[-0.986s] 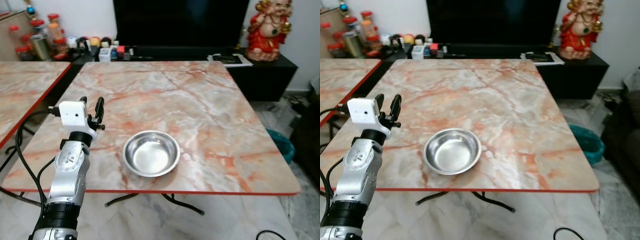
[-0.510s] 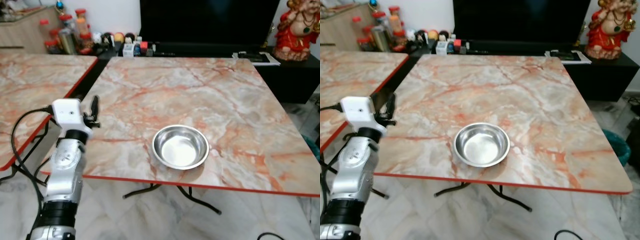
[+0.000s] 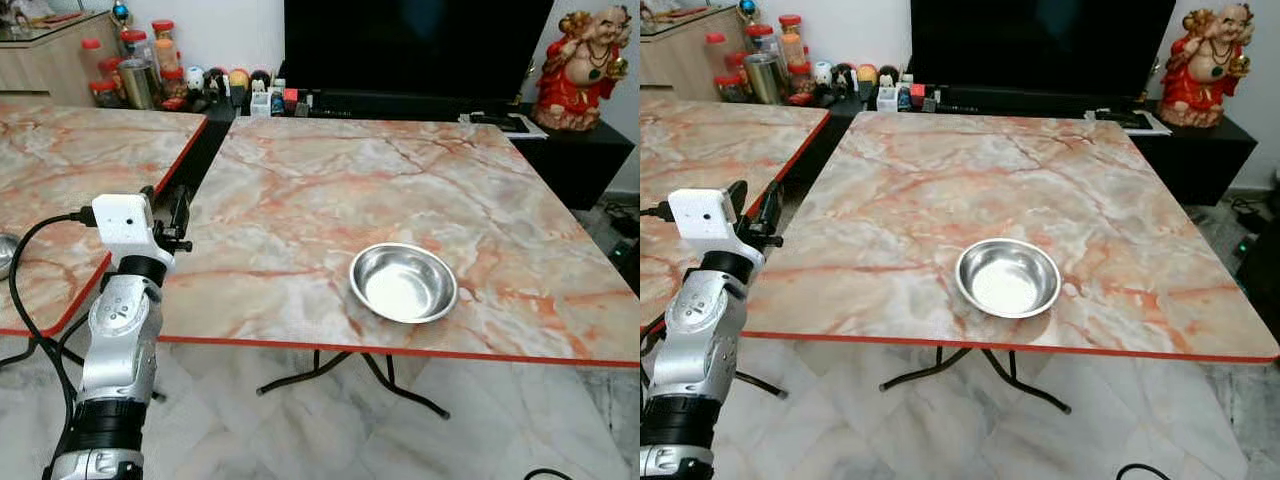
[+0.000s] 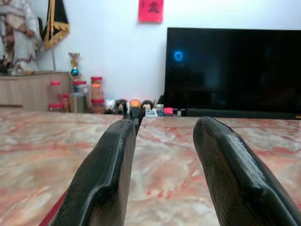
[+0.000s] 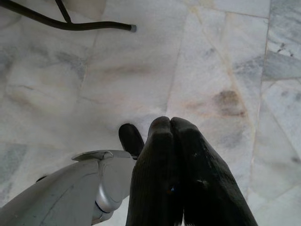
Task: Setting the table
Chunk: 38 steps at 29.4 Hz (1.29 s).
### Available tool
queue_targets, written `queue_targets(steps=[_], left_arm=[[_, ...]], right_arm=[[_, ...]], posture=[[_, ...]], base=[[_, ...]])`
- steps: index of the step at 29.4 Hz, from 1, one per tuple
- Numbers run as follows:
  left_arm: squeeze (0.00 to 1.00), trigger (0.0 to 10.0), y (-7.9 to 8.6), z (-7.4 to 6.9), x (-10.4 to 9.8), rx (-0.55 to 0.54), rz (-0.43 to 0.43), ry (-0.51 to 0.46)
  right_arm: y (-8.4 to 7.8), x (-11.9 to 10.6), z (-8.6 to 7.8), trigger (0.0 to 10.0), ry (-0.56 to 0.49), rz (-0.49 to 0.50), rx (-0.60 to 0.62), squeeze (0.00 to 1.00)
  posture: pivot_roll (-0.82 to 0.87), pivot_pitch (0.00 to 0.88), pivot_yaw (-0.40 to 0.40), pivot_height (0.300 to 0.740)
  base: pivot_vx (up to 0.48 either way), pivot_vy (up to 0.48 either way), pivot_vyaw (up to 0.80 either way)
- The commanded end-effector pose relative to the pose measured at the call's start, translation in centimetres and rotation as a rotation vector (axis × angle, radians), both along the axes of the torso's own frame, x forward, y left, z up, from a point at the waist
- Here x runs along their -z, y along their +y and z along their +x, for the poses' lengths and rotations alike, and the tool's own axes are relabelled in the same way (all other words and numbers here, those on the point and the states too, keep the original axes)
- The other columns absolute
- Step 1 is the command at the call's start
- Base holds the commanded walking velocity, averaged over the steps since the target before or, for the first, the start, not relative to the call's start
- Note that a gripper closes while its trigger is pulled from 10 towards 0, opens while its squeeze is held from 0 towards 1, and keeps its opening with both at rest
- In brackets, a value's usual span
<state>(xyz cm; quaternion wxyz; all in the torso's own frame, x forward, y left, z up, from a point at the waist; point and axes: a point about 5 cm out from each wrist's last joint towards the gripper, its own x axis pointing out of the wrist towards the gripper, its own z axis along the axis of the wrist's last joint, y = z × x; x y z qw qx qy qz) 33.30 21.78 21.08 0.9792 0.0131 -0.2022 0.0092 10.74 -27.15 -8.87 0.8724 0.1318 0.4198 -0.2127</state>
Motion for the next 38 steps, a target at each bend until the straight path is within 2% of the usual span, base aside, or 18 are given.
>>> queue_targets(steps=[1, 5, 20, 29, 32, 38], left_arm=[[0.00, 10.0, 0.0, 0.0, 0.1, 0.002, 0.002, 0.015], [0.00, 10.0, 0.0, 0.0, 0.1, 0.002, -0.004, 0.017], [0.00, 10.0, 0.3, 0.1, -0.2, -0.006, -0.010, 0.019], [0.00, 10.0, 0.5, 0.1, -0.1, -0.009, -0.005, 0.025], [0.00, 10.0, 0.6, -0.1, 0.1, -0.011, -0.008, 0.035], [0.00, 10.0, 0.7, -0.5, 0.7, -0.018, -0.009, 0.050]], right_arm=[[-0.1, 0.0, 0.0, 10.0, -0.001, 0.014, 0.035, 0.00], [0.2, 0.1, 0.2, 10.0, 0.002, 0.012, 0.020, 0.00], [0.5, 0.1, 0.2, 10.0, 0.006, 0.011, 0.020, 0.00], [0.3, 0.1, 0.2, 10.0, 0.007, 0.012, 0.022, 0.00], [0.3, 0.1, 0.0, 10.0, 0.006, 0.008, 0.017, 0.00], [1.0, 0.2, 0.7, 10.0, 0.002, 0.007, -0.002, 0.00]], posture=[[-0.01, 0.066, -0.025, 0.740], [-0.01, 0.070, -0.023, 0.740], [-0.01, 0.071, -0.019, 0.740], [-0.01, 0.067, -0.017, 0.740], [-0.01, 0.059, -0.016, 0.740], [-0.01, 0.060, -0.020, 0.740]], base=[[0.000, 0.405, -0.80], [0.000, 0.401, -0.80], [0.000, 0.402, 0.00], [0.000, 0.400, -0.80], [0.000, 0.402, 0.00], [0.000, 0.402, 0.00]])
